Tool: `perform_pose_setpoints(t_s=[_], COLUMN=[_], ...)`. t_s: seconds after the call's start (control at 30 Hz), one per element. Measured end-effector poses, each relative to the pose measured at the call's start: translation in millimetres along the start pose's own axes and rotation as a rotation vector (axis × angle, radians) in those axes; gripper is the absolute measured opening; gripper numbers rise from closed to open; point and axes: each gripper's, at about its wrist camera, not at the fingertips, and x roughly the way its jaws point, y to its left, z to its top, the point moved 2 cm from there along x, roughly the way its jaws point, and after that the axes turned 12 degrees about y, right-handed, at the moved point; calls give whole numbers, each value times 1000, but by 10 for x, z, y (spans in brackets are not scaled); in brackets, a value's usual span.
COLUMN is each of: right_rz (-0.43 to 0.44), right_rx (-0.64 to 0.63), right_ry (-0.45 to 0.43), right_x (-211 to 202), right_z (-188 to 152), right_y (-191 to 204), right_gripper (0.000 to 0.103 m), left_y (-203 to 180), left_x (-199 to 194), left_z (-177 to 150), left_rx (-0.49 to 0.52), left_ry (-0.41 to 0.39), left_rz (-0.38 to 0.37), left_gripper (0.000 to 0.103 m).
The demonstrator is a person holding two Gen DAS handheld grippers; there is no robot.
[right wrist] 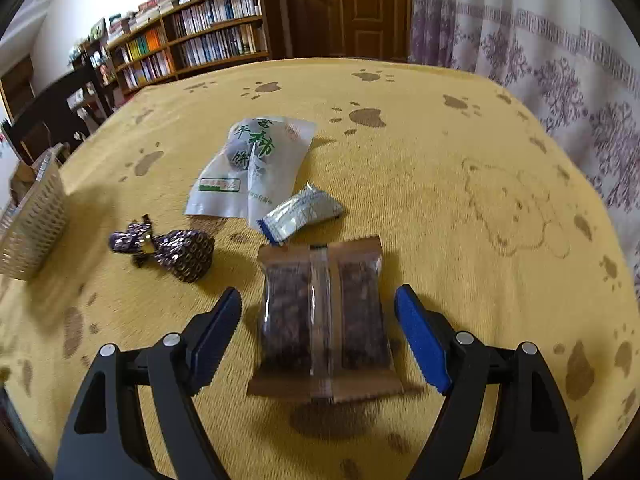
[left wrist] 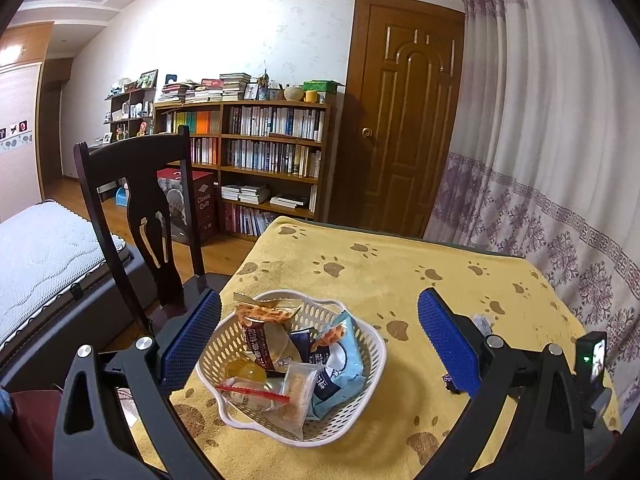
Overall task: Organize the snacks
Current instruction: 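Grasp the brown bar pack with the right tool, then grasp the white bag with green print with the left tool while the right tool holds the brown pack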
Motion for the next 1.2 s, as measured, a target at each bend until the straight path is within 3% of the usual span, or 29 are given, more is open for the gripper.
perform_pose_setpoints(t_s=[0.1, 0.23, 0.33, 0.77, 1.2], right_rz=[-35, -49, -47, 12, 46], right_rx=[-18, -34, -28, 86, 136], right_ry=[8, -2, -10, -69, -78], right_x=[24, -8, -26, -230, -122], right_z=[27, 19, -8, -38, -47], right_y=[25, 30, 6, -315, -431], right_gripper=[75, 57, 55, 54, 54], left_y=[-8, -16, -53, -332, -1029], left_x=[3, 2, 2, 100, 559], left_z=[2, -6, -17, -83, -126], left_rx=[-1, 3, 14, 64, 187], left_ry=[1, 5, 7, 49, 153], left_rz=[0, 0, -2, -39, -97], left_gripper=[100, 100, 100, 100, 100])
